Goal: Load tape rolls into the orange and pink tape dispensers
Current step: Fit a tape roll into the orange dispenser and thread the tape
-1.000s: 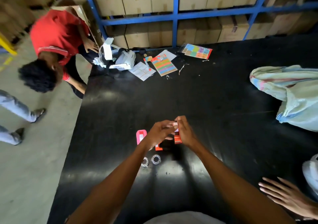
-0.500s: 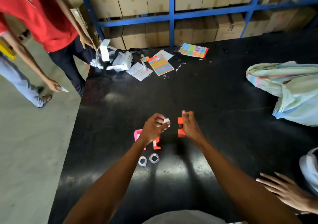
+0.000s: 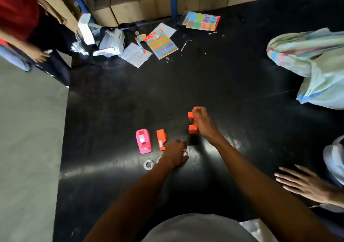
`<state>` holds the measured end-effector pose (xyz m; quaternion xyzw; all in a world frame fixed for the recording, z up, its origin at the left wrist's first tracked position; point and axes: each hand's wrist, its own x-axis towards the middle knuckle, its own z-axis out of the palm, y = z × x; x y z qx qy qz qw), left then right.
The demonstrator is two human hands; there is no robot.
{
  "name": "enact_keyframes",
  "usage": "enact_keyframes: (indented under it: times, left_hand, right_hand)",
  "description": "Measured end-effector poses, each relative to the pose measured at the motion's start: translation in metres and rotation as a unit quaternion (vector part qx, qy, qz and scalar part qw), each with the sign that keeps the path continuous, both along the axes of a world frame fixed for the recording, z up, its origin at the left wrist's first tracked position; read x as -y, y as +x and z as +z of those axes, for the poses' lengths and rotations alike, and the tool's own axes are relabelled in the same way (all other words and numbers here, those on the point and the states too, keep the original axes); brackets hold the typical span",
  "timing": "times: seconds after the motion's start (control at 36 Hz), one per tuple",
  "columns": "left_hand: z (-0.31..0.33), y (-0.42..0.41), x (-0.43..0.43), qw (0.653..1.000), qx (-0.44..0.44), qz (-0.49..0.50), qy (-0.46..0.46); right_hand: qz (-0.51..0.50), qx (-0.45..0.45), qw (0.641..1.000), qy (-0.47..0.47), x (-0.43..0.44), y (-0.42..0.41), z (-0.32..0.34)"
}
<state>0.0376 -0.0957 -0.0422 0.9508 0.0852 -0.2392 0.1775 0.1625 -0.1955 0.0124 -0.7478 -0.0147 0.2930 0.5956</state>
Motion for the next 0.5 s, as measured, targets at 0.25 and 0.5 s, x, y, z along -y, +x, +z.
enact_keyframes:
  times: [0.25,0.5]
  left_hand:
    - [-0.010,-0.011,0.008,1.000,0.009,0.002,0.008]
    - [0.002,-0.066,-0.021,0.973,0.134,0.188,-0.017]
  right_hand:
    - [0.043,0.002,0.999,-0.010,-0.005,-0.002,-0.011]
    - [0.042,0.014,0.999,0.008,-0.007,-0.013,-0.013]
